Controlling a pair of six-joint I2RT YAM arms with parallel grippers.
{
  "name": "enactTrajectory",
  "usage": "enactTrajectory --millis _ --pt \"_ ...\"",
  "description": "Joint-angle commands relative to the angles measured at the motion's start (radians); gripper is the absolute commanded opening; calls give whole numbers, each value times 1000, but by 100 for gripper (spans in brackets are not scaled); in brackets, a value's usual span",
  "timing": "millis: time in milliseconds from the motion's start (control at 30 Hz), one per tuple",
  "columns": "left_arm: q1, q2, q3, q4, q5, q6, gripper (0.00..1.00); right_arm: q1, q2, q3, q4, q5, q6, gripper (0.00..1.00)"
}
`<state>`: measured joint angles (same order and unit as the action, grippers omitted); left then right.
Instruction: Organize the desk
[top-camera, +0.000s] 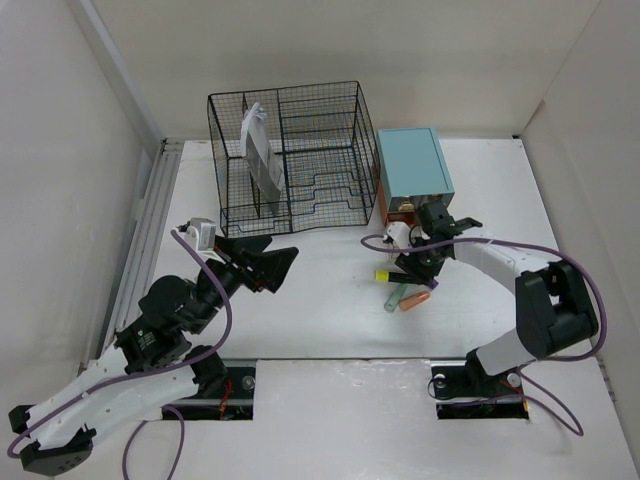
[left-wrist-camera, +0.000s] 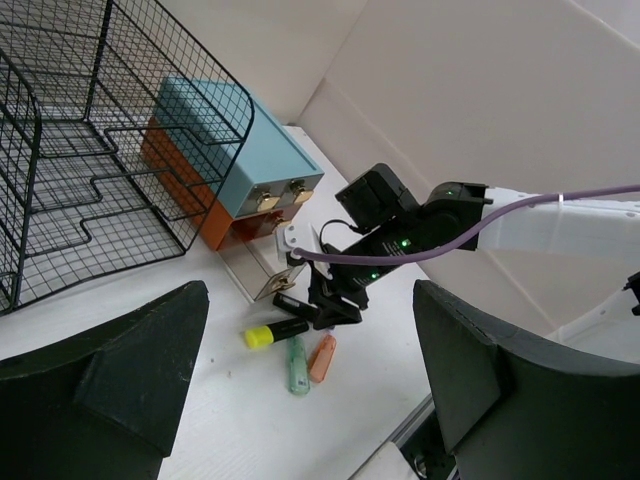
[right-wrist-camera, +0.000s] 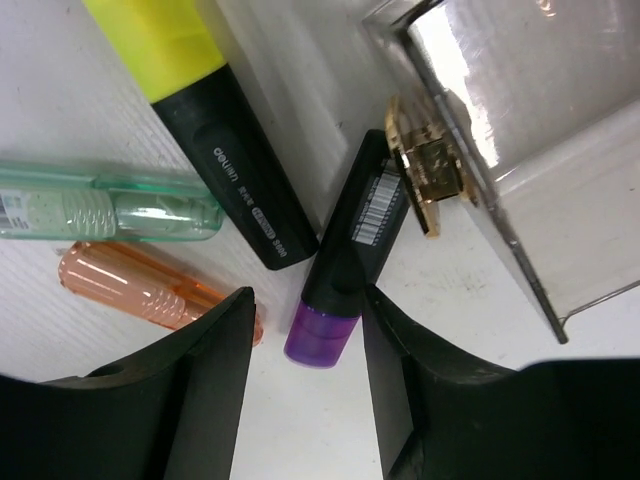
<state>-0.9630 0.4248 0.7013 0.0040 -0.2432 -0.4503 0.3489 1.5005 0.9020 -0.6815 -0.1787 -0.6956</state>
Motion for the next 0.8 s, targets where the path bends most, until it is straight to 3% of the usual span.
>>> enactTrajectory --millis 0,767 --pt "-6 -12 1 50 7 12 81 10 9 3 72 2 36 53" --pt "-6 -21 1 40 7 12 81 -37 69 -25 92 71 30 54"
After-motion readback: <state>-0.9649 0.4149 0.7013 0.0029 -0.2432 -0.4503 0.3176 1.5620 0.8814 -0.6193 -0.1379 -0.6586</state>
